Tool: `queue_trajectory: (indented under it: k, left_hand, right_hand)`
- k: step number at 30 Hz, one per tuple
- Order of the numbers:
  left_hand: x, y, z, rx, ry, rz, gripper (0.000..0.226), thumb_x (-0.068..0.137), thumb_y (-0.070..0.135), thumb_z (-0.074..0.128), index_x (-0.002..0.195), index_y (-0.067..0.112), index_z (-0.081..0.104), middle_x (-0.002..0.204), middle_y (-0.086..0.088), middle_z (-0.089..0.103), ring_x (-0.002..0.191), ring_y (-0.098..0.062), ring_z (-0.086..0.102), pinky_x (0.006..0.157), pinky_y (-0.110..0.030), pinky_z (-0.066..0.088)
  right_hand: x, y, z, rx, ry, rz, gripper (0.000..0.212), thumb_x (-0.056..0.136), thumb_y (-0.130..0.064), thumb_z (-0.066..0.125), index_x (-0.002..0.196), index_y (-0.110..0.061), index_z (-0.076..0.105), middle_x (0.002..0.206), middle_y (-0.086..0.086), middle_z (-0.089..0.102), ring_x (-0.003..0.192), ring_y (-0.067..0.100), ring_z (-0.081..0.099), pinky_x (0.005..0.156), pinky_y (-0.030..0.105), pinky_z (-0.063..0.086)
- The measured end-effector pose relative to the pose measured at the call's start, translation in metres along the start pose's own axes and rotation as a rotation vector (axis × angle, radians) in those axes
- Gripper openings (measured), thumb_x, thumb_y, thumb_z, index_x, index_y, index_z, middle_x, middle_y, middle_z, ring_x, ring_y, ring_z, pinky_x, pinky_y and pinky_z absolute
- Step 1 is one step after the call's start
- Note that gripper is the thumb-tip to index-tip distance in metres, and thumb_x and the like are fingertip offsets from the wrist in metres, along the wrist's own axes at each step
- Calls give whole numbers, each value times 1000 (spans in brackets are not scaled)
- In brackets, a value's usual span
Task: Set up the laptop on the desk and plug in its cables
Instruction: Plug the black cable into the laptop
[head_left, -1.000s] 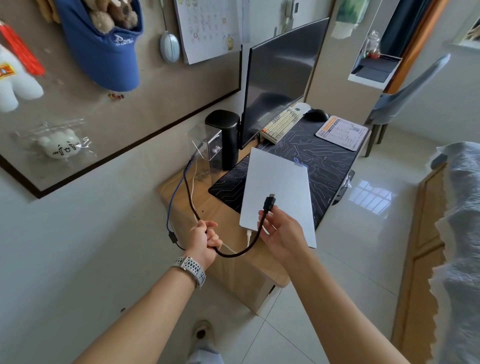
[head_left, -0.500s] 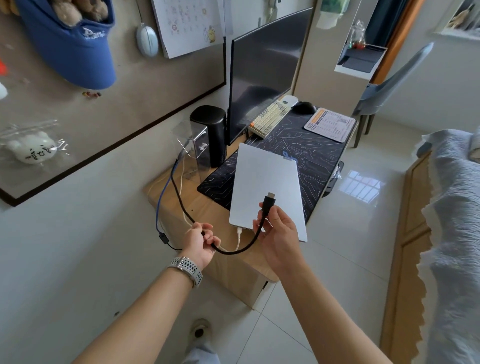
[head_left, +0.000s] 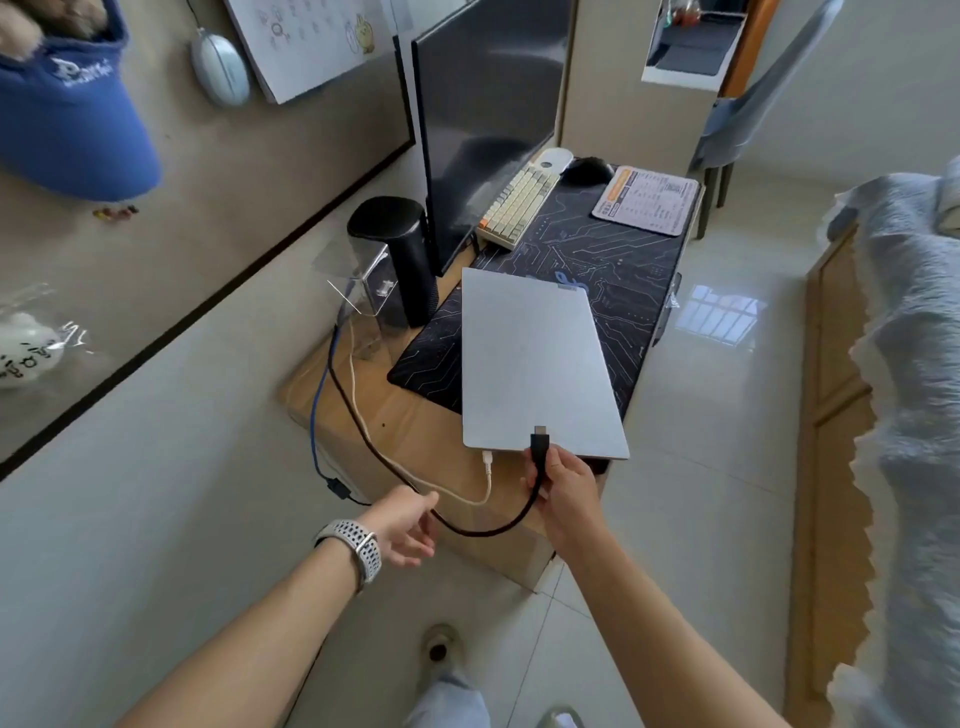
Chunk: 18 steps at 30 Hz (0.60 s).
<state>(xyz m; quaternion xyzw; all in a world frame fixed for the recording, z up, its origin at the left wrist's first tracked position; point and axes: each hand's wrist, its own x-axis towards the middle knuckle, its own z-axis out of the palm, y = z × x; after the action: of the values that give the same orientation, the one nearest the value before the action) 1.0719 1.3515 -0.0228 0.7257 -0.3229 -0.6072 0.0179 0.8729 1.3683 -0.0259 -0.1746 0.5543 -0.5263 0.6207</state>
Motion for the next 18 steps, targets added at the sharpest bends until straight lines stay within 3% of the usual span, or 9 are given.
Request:
queue_trajectory:
  k: [2,4,10,14,18]
  left_hand:
    - [1,4,-4,225,-67,-33,47,101,38,42,68,7,58,65,-9,62,53,-17,58,56,-24,48]
    - [1,12,-3,296,-125,0,48,101,35,43,64,7,58,59,-7,60,48,-15,54,48,-20,42]
    - [20,48,-4,128,51,329,32,102,26,43,94,1,61,78,-10,63,64,-18,60,59,-26,53]
    - [35,67,-8,-32,96,324,24,101,25,45,107,5,57,102,-11,61,83,-22,64,62,-28,56]
    - [42,80,-3,-75,48,289,26,100,28,49,111,6,57,108,-12,64,87,-23,64,61,-30,56]
  right_hand:
    - [7,8,-1,-52,50,54,35,103,-16,38,82,-9,65,69,2,56,61,13,45,65,29,38]
    - [12,17,-1,-98,67,115,35,102,-14,38,79,-10,65,67,1,55,60,12,45,63,29,38]
    - [28,44,11,-249,74,207,35,101,-13,35,77,-11,59,64,2,51,59,13,45,60,27,39]
    - [32,54,14,-319,55,210,36,101,-15,35,72,-15,56,64,1,52,56,12,45,54,23,37]
    - [34,58,19,-320,62,160,40,100,-15,36,64,-17,53,64,1,53,58,13,44,56,26,33]
